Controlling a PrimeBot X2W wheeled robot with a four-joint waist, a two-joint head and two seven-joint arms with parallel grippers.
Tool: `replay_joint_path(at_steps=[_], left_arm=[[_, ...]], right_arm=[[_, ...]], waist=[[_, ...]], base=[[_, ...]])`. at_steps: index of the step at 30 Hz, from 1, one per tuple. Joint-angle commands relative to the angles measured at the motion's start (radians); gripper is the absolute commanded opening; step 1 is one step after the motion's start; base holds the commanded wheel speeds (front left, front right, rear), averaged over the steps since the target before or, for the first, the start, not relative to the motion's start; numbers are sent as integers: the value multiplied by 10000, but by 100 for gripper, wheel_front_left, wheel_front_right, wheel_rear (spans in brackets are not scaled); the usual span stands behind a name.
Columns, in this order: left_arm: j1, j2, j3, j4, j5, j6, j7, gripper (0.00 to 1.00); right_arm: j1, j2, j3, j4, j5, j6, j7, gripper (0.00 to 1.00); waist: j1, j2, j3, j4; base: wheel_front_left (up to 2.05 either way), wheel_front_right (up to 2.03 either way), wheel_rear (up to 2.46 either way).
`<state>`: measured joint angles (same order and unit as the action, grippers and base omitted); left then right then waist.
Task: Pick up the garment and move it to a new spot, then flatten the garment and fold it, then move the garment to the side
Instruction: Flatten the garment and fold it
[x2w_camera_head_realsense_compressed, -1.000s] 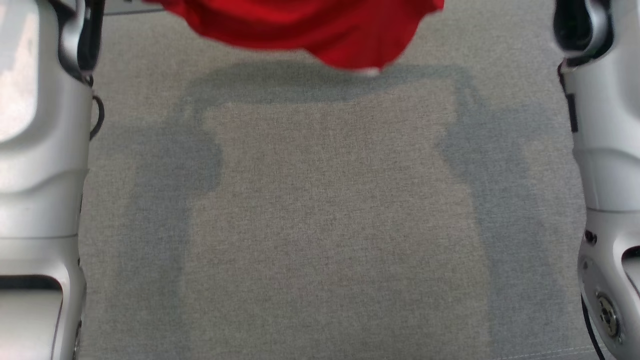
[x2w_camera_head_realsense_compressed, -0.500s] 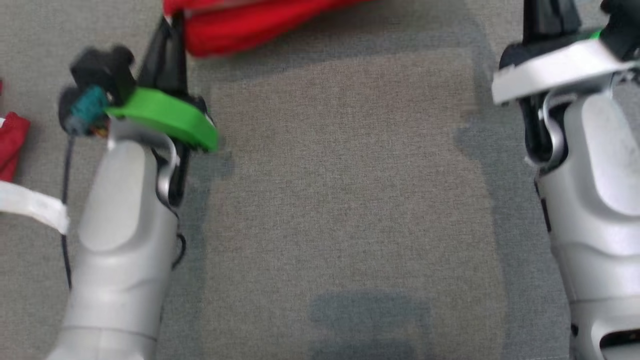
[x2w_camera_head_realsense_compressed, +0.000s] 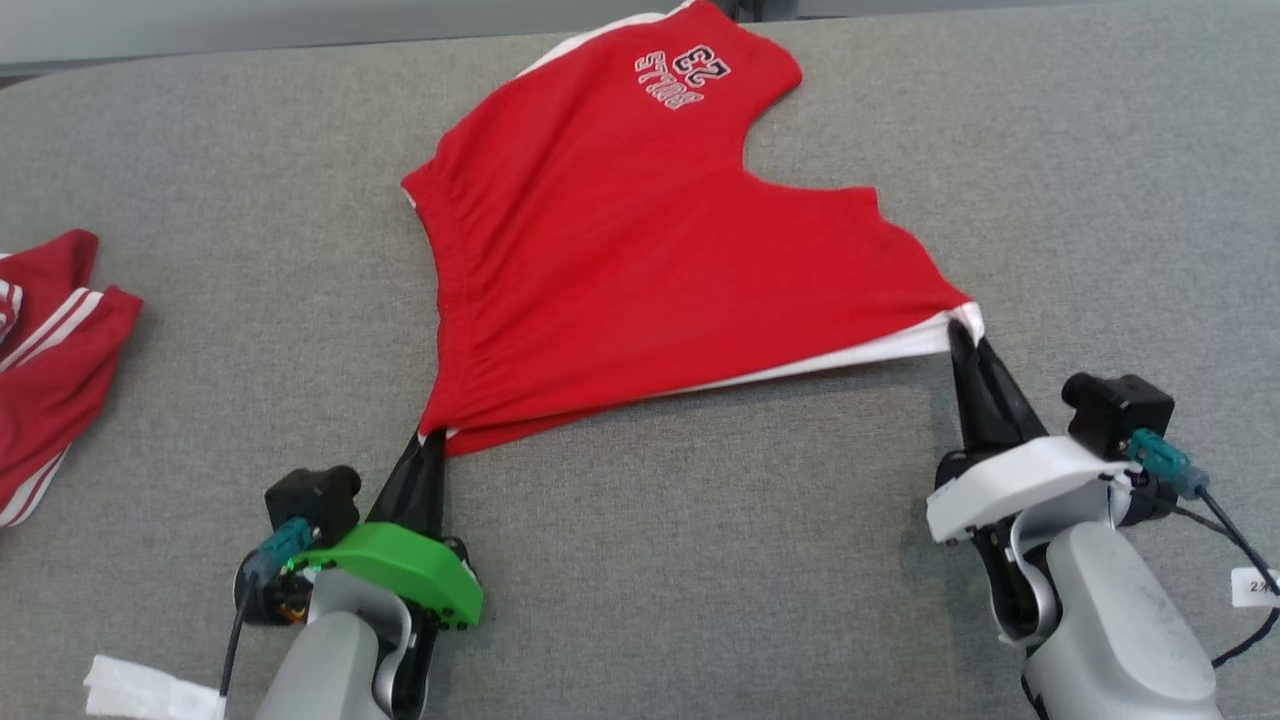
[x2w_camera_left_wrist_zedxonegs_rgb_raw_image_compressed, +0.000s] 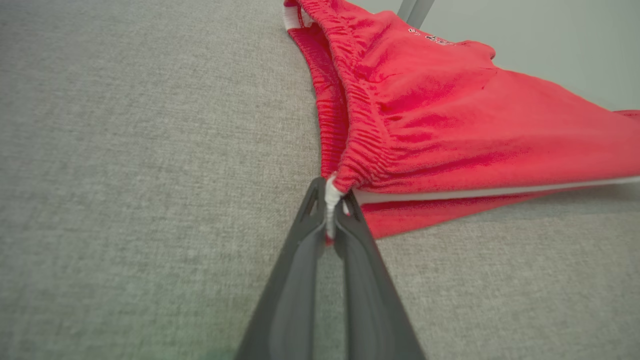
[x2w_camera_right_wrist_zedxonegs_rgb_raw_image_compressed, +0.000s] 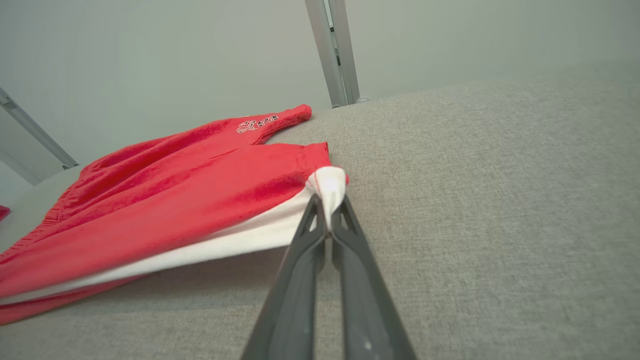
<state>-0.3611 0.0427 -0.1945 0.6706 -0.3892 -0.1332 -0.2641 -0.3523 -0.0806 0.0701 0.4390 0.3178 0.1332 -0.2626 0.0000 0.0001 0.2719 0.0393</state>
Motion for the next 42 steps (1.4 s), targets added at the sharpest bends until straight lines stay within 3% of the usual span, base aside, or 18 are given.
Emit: replay_joint_path(at_steps=[1,10,25,34,42], left_arm=[[458,159,281,-13,-132,58,-2,0],[2538,154,733,-444,-217,56,-3,0],[4529,124,540,-1393,-324,49,-4,0],[3935,116,157,-2351,-41,47,-2,0],[2439,108,-479,-2899,-372,46,-2,0]], right_arm=[[337,-54,-43,59,130,-44,-32,0],[2063,104,491,371,353,-44,-32,0],[3804,235,1170,22,1063,-38,-32,0],[2906,263,866,-345,899,-33,-32,0],[533,139,878,156,470,-30,-30,0]], waist=[[0,-1,-801,-120],[0,-1,-2480,-395],[0,-1,-3368,-583],[0,-1,-2799,-60],[0,-1,-1597,749]], base=[[0,0,0],[0,0,0],[0,0,0],[0,0,0],[0,0,0]])
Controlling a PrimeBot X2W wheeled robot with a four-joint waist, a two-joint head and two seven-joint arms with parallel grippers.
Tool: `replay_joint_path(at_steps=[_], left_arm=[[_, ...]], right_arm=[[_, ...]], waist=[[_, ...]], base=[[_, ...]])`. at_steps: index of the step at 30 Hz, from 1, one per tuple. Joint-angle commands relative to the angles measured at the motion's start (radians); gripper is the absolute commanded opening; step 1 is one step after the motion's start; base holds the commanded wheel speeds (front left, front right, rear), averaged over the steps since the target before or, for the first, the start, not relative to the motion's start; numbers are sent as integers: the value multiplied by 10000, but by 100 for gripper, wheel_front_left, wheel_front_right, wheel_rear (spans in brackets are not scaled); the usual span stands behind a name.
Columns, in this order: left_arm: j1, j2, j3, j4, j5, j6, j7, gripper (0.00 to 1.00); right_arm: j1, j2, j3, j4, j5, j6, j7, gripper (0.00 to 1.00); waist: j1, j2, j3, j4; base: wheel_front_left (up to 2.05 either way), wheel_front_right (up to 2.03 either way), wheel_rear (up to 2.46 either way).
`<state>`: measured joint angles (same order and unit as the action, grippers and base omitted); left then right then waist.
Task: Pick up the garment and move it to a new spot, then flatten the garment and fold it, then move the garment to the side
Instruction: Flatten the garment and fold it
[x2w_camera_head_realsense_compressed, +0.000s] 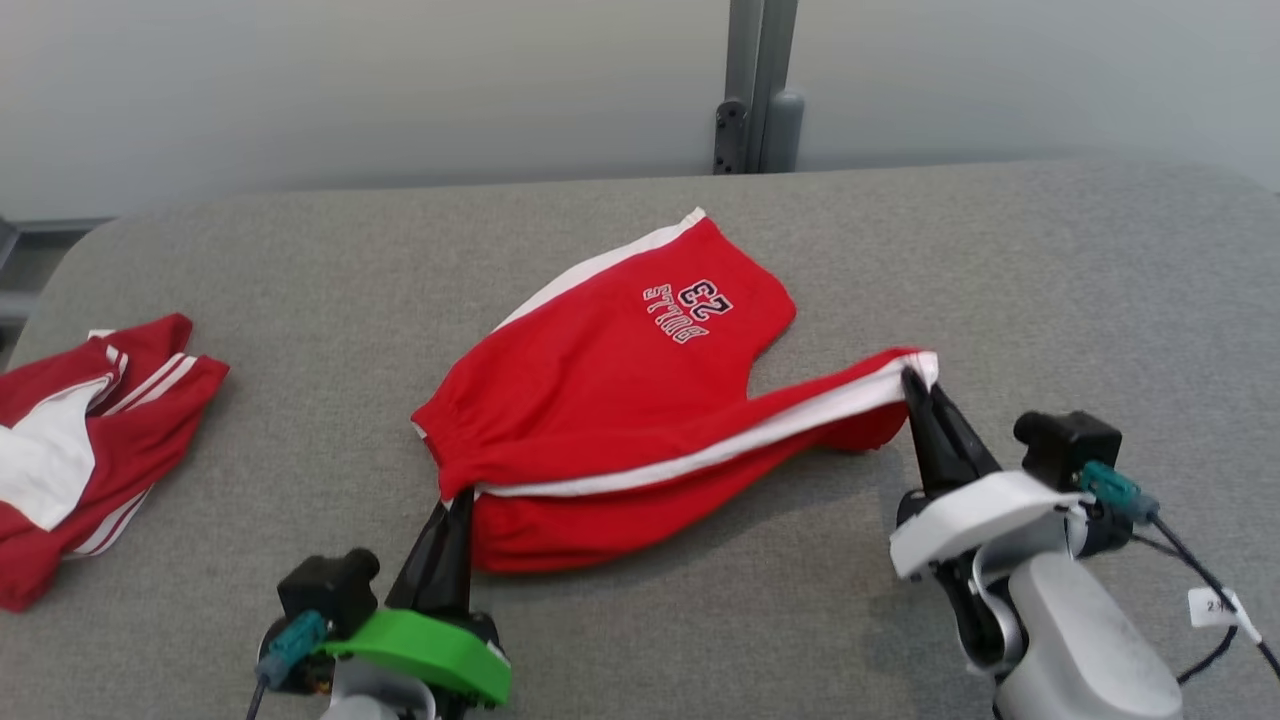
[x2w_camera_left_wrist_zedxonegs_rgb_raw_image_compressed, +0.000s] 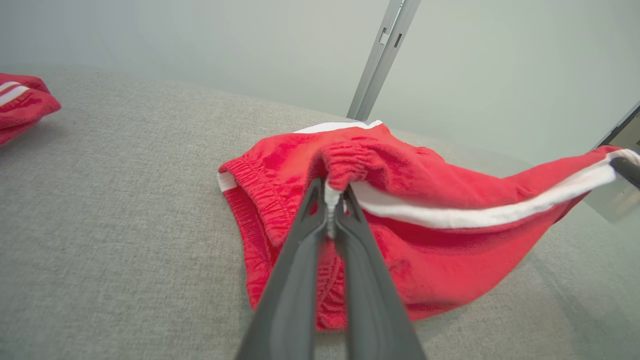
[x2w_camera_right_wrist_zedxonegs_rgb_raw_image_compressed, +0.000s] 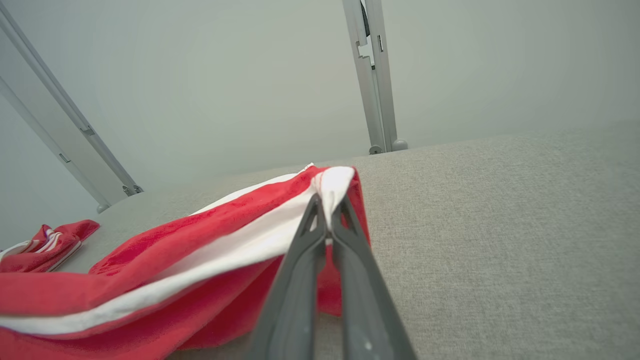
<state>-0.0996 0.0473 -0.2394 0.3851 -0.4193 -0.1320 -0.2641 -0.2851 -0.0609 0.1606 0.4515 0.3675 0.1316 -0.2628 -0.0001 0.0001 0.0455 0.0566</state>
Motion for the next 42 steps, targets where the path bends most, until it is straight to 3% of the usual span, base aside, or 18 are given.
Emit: replay_joint_path(at_steps=[1,13,29,30,31,32,33,34,42], left_arm=[[-370,59,-70,-79,-139,34,-2,0],[-2644,50,-586,11,-842,34,-2,0],[-4149,54,-1366,377,-1997,655,-2,0],[-4234,54,-1435,387,-2043,697,-2,11],[-4326,54,-1505,376,-2112,745,-2,33],[-4377,54,-1569,361,-2166,788,-2,44],[-4425,53,-1658,371,-2163,815,-2,69],[-4423,53,-1731,437,-2265,824,-2,100],[-4084,60,-1389,321,-1949,1358,-2,100]], right_arm=[[-442,-85,-30,166,-64,-15,-28,0],[-4452,-634,-73,2168,-854,-15,-28,0],[-7015,-846,-327,4446,-1964,-15,-28,0],[-7092,-859,-369,4507,-2045,-15,-28,0],[-7172,-853,-418,4573,-2136,-15,-28,25],[-7226,-824,-457,4613,-2194,-15,-28,48],[-7280,-774,-519,4641,-2269,-15,-28,93],[-7288,-724,-563,4681,-2311,-15,-28,100],[-6885,-709,-1070,4284,-2758,-15,-28,100]], waist=[[1,-1,809,677],[1,-1,2745,1817],[1,-1,3943,2592],[1,-1,3978,2608],[1,-1,4017,2626],[1,-1,4045,2638],[1,-1,4075,2645],[1,-1,4091,2639],[1,-1,4068,2402]], base=[[0,0,0],[0,0,0],[0,0,0],[0,0,0],[0,0,0],[0,0,0],[0,0,0],[0,0,0],[0,0,0]])
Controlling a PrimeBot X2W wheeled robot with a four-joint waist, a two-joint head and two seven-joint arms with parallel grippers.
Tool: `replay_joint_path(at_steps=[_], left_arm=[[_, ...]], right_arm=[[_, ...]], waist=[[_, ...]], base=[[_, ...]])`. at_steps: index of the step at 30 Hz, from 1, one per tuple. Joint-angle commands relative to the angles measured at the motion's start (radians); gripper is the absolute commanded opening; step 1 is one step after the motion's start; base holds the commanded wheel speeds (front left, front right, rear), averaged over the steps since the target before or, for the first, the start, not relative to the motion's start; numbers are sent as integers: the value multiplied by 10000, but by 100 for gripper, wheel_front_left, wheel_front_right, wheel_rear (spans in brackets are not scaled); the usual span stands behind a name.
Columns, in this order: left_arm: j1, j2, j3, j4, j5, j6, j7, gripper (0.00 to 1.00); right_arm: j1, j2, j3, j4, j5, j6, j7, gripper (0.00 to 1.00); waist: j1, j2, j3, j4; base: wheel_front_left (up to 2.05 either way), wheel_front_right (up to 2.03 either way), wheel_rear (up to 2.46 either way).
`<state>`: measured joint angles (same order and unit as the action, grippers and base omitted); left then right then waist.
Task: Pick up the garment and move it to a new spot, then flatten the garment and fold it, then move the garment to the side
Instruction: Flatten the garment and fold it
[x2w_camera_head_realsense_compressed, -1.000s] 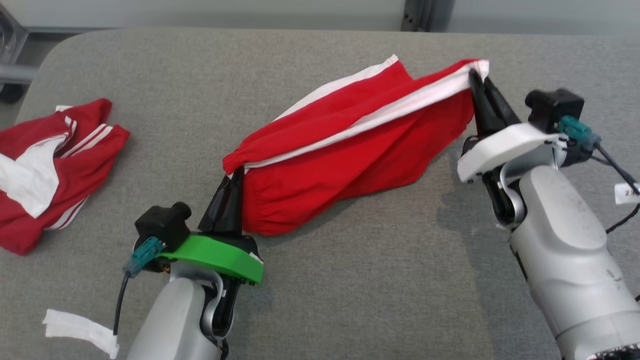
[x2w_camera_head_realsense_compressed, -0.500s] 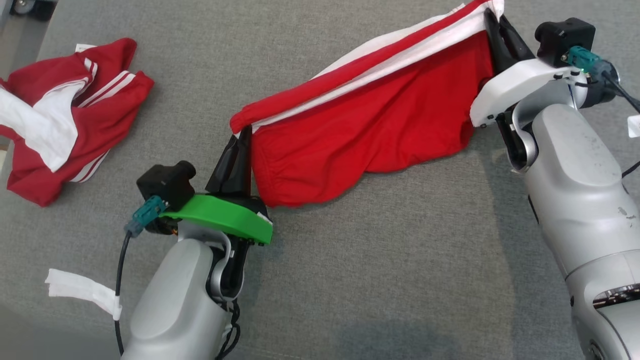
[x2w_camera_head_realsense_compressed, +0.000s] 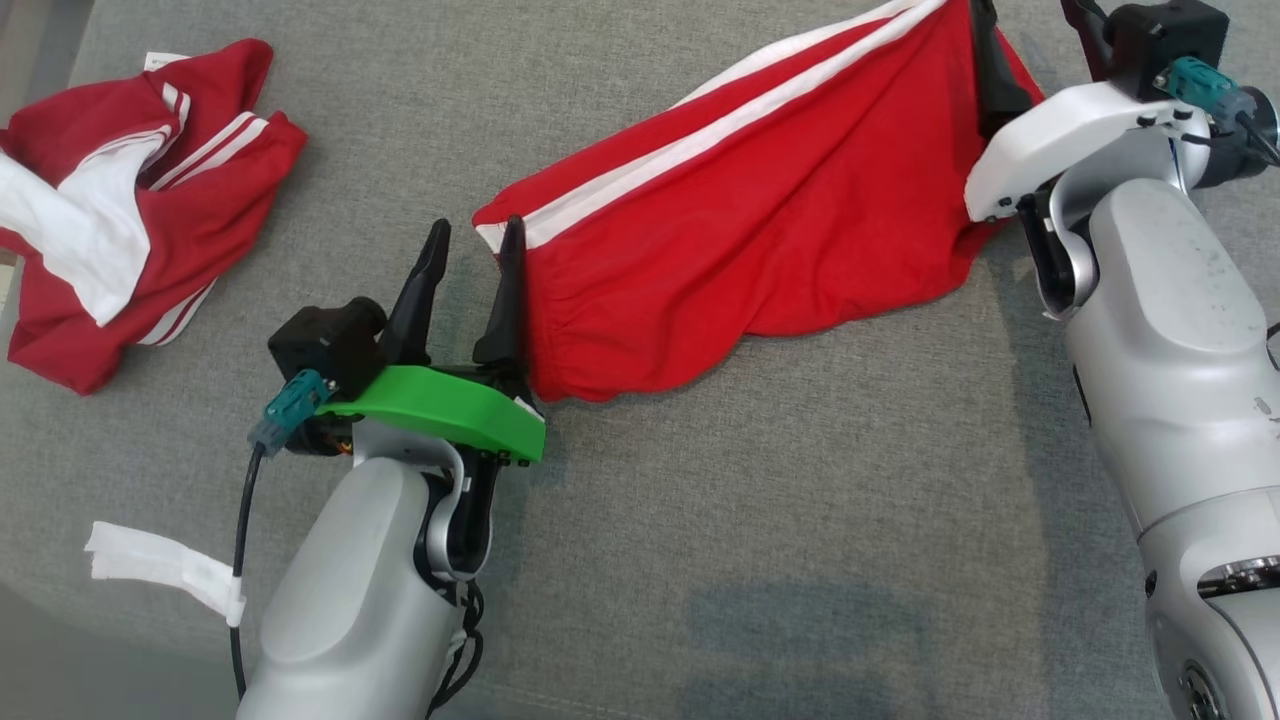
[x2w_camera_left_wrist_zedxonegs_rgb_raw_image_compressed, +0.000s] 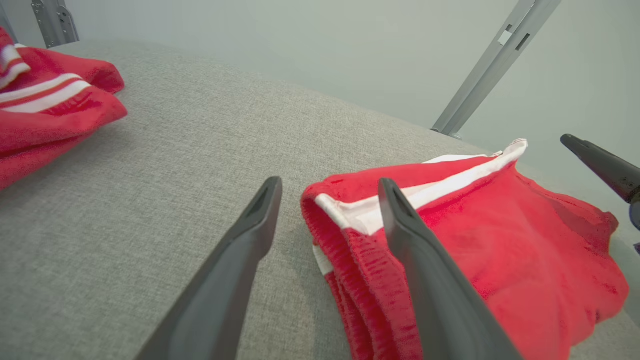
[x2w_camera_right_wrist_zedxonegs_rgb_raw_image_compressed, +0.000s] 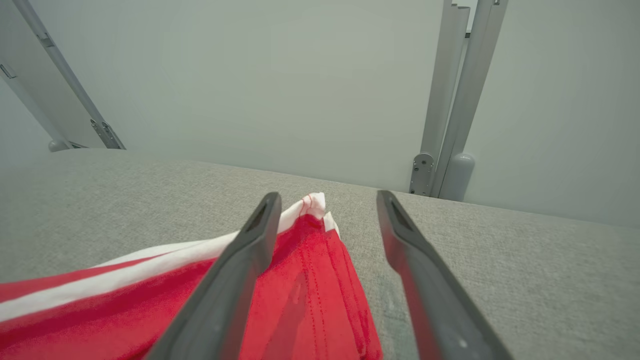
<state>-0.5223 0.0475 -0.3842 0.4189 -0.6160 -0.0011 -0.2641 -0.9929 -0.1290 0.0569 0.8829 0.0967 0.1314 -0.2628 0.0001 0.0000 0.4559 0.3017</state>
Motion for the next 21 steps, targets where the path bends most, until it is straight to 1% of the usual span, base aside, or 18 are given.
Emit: replay_joint_path(at_steps=[1,4,8,13,16,17,18,21], left_arm=[[229,55,136,-52,176,100,-2,100],[475,55,315,-102,386,153,-2,100],[767,54,462,-209,649,180,-2,100],[964,55,565,-314,774,185,-2,100],[1006,55,544,-318,842,177,-2,100],[1004,55,554,-314,860,179,-2,100],[1016,55,592,-304,870,200,-2,100],[1100,54,666,-247,951,198,-2,100]], right_arm=[[281,-54,-57,-88,-82,-13,-28,100],[603,-170,90,62,-112,-13,-28,100],[949,-389,379,569,-19,-15,-28,100],[929,-337,786,1802,333,-13,246,100],[825,-150,1172,2368,677,-7,567,100],[806,-86,1320,2478,767,-3,640,46],[755,-39,1451,2550,930,-1,639,0],[768,-35,1728,2669,1400,-4,587,0]], waist=[[-1,0,-67,-82],[-1,0,-166,-170],[-1,0,-265,-254],[-1,0,-279,-260],[-1,0,-271,-232],[-1,0,-277,-229],[-1,0,-290,-233],[-1,0,-403,-295]], base=[[0,0,0],[0,0,0],[0,0,0],[0,0,0],[0,0,0],[0,0,0],[0,0,0],[0,0,0]])
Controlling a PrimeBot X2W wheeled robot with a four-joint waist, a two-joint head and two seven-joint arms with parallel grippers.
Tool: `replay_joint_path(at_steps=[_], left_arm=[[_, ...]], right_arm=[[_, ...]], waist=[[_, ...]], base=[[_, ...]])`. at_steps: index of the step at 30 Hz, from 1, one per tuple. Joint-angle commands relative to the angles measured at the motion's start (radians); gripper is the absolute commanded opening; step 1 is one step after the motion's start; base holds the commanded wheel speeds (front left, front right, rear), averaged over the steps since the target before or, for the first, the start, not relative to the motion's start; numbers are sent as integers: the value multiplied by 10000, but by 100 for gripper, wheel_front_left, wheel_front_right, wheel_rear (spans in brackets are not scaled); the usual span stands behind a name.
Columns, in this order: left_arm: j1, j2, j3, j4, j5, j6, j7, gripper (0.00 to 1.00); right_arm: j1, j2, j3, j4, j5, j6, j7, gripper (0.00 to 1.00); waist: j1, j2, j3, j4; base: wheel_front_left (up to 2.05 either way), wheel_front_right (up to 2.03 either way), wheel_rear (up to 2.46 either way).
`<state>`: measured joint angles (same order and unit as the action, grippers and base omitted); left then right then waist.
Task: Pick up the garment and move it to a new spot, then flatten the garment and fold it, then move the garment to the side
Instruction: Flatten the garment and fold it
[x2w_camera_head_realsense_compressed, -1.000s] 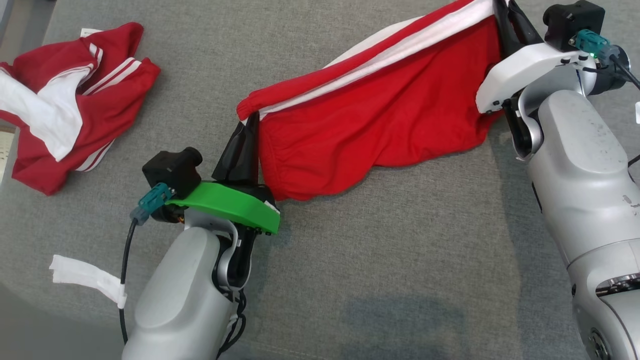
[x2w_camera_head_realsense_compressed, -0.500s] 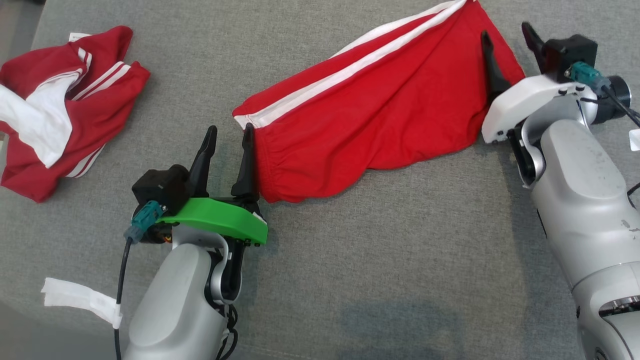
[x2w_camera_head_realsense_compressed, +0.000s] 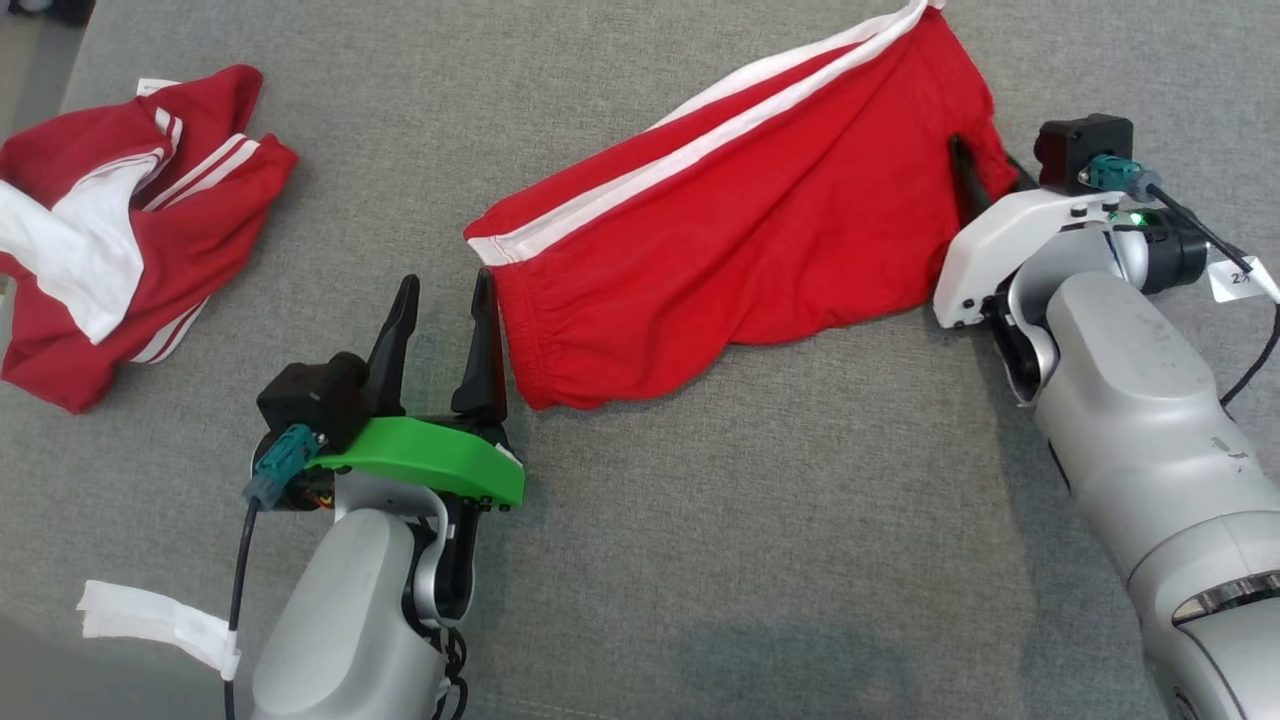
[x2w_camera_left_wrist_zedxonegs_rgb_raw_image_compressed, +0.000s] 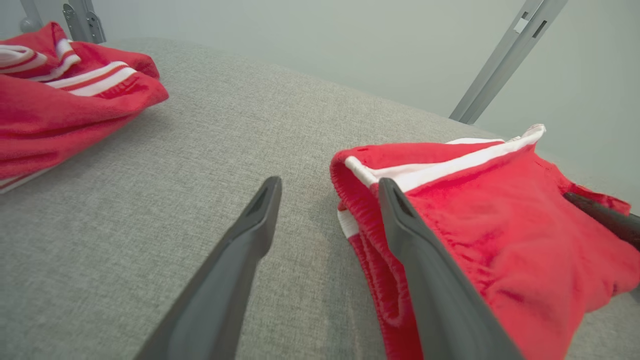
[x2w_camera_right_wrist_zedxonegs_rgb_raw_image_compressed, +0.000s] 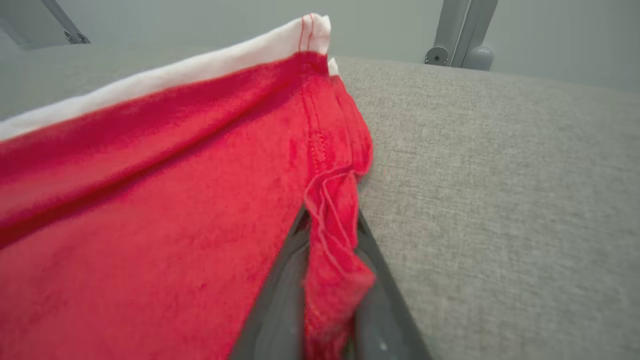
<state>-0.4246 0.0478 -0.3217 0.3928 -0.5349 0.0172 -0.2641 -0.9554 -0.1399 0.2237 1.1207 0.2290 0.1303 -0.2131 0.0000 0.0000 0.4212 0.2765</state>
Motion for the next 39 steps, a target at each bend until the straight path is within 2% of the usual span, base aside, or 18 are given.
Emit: replay_joint_path(at_steps=[1,10,15,19,29,34,39], left_arm=[[180,50,80,44,199,23,-2,100],[821,53,544,290,637,-142,-2,100],[1313,56,899,324,1202,-163,-2,100],[1734,55,1260,365,1424,-219,-2,100],[2516,52,1450,436,1531,-342,-2,100],[2608,53,1388,487,1530,-386,-2,100],[2774,52,1387,583,1535,-404,-2,100]], right_arm=[[425,45,83,289,279,6,-16,0],[1303,23,-475,-159,1813,-5,-496,0],[2410,-133,-1150,-1405,2308,-5,-518,0],[3444,-1,-1566,-2209,2133,-2,-521,0],[4956,161,-2151,-2643,1858,-3,-524,0],[4832,204,-2048,-3071,1477,-2,-524,0],[4491,495,-960,-3991,1454,3,-523,0]], waist=[[0,0,-145,-92],[0,0,-1048,-761],[0,0,-1580,-1170],[0,0,-1952,-1491],[0,0,-2579,-1771],[0,0,-2672,-1656],[0,0,-2852,-1492]], base=[[0,0,0],[0,0,0],[0,0,0],[0,0,0],[0,0,0],[0,0,0],[0,0,0]])
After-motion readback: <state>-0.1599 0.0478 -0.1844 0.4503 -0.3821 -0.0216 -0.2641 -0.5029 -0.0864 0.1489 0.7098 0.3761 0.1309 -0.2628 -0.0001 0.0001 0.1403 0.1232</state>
